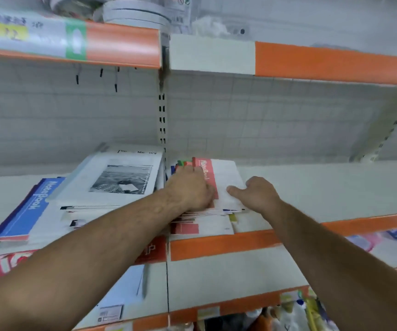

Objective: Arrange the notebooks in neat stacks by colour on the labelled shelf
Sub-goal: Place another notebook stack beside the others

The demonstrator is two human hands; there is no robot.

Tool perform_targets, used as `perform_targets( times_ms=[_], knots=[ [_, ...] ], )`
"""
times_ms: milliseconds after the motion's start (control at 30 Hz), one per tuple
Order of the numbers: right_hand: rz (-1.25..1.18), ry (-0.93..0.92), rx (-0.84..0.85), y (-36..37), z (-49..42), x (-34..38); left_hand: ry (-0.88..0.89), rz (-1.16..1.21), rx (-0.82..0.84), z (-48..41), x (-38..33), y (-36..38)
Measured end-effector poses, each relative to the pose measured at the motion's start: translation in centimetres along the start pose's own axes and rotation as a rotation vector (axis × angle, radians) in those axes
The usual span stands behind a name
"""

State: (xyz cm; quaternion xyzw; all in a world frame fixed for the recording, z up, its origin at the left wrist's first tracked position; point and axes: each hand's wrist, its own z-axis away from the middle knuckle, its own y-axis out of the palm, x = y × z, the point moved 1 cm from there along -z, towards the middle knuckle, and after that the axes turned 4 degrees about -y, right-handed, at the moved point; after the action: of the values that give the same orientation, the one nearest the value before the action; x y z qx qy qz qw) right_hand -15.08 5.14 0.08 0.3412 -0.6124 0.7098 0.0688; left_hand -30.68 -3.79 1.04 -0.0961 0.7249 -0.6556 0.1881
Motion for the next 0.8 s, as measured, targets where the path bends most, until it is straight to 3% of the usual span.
perform_targets(
  times_ms=[233,667,800],
  knots=[
    [-0.155,-0.056,0.023,-0.1,-2.3,-2.0,-0.146,-0.016,-0.070,1.9,-2.5,0.7],
    [-0.538,0.022,0.144,-0.9,-5.2,-6.3,-0.251,0.215,0.006,2.6,-6.2,1.4],
    [-0.619,0.080,0.060,-1.6,-6.0,-6.4,-0.291,0.222,0.059,2.1,-6.1,0.8]
  ],
)
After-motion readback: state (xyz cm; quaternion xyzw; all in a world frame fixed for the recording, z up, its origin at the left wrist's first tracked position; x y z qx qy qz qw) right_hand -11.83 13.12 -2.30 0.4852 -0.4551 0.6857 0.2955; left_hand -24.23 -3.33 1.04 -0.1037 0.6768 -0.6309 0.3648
